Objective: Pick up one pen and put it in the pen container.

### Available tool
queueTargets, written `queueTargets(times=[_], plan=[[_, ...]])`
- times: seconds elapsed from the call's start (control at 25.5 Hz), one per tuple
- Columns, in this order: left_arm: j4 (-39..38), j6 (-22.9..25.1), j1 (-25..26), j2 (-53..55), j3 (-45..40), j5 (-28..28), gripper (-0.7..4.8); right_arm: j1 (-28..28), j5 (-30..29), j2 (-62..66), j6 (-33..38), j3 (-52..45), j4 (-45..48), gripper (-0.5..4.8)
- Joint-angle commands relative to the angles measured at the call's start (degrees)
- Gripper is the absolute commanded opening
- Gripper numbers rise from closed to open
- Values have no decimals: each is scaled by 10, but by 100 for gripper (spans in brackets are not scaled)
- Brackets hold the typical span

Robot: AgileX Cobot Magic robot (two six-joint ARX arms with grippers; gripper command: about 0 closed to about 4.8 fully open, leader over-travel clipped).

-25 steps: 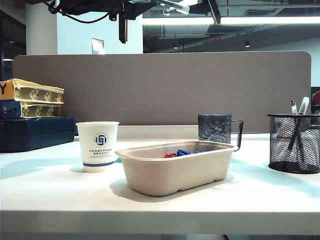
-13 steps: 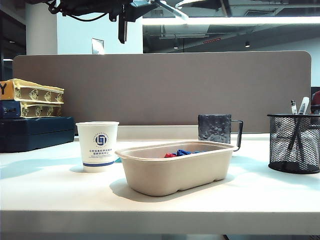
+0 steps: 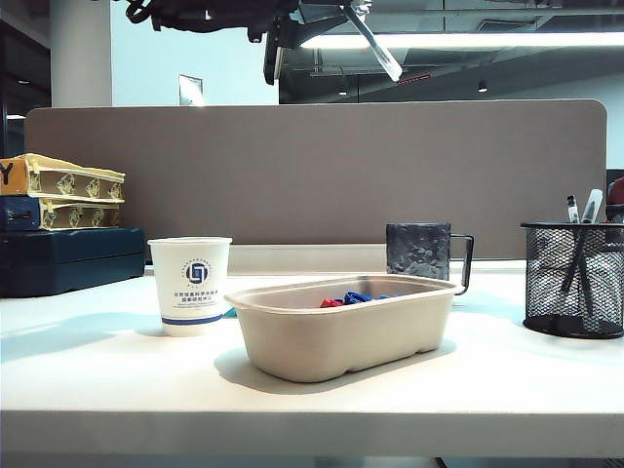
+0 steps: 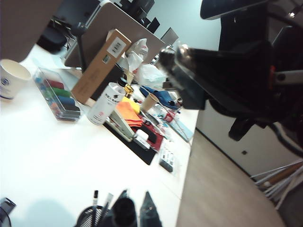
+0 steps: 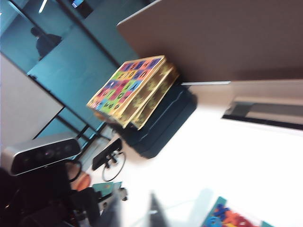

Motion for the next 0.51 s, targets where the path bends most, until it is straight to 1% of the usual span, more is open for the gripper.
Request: queueTargets(times=[0.04,0.08,0.16,0.2,0.27,0.43,0.51], plan=[[0,54,-17,-2,4,-30,-6,-20,0,-16,-53,3,-28,-6],[-1,62,-21,-2,4,-38,-6,-24,1,-19,-63,3,-37,-6],[-4,92,-32,-1,4,-63,-6,-36,7,-23,-78,3,-52,-6],[-10,120,-40,0,4,-81,-6,-40,15,-23,-79,3,-59,-6],[-14,157,-54,4,4,-104,-6,-47,16,-24,-82,3,-66,-6],[-13,205,-73,18,7,-130,-6,-47,16,-24,-82,2,-78,-6],[-14,219,-85,39,24,-130,-6,-47,16,-26,-103,2,-95,-6]])
